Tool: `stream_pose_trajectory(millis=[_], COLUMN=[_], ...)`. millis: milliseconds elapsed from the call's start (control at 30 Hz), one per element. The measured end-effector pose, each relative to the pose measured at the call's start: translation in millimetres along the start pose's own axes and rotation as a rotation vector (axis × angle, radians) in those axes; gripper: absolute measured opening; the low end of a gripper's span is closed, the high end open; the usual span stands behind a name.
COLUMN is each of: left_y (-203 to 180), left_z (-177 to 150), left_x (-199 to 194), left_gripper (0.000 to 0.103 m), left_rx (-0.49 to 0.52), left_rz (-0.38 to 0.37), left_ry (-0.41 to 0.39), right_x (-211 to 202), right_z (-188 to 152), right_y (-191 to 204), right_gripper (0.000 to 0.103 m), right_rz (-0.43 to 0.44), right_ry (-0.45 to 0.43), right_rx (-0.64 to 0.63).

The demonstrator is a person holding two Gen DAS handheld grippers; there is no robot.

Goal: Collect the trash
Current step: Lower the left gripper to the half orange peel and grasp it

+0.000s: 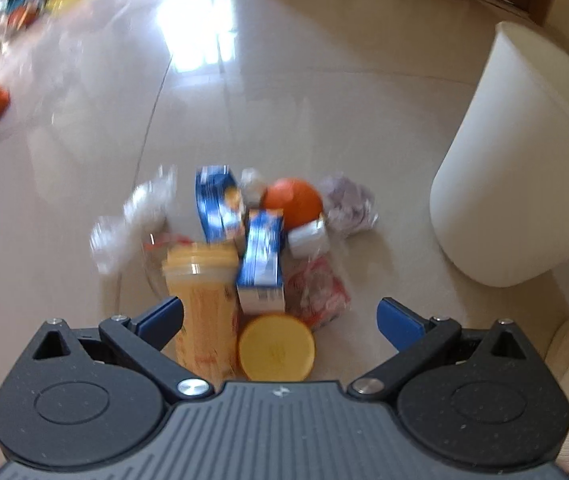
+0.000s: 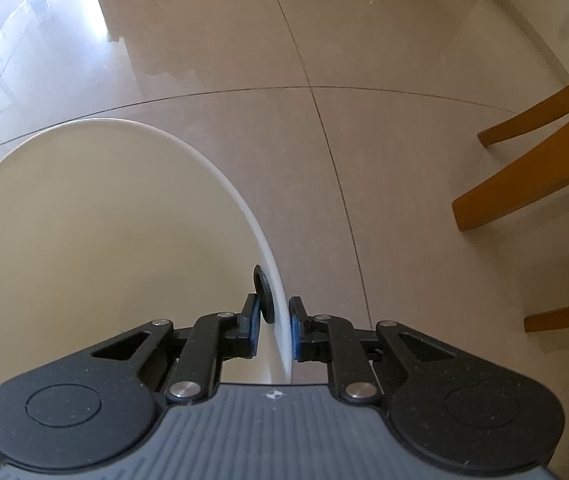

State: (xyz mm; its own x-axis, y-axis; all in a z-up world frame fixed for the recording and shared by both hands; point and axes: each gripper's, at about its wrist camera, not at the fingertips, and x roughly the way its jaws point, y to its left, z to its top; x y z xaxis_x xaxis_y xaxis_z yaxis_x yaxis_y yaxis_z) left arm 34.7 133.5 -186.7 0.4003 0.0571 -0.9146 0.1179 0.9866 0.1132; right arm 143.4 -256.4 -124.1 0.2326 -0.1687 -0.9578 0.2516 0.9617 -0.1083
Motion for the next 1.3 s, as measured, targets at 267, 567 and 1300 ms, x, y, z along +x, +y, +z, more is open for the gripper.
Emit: stream_pose_trajectory(millis=[267,567,1300], left_y=[-11,-22,-4], left_z=[-43,-82,-64], left_x=[54,104,136], left_gripper=[0.102,0.102,0.083], left_rx=[0.002,-0.119,-0.229], left_rz=[0.024,0.038,0.13], left_ry=[0.091,0.147,0.102], right_x=[-5,-7,-13], right_z=[-1,0,2], right_y=[13,17,26], right_gripper=[0.02,0.022,0.022], right_rz=[-0.041,-0.049,-0.062], right_ry=[-0.002,-0.016,-0.032], right_rx=[-0.016,0.009,-0.031])
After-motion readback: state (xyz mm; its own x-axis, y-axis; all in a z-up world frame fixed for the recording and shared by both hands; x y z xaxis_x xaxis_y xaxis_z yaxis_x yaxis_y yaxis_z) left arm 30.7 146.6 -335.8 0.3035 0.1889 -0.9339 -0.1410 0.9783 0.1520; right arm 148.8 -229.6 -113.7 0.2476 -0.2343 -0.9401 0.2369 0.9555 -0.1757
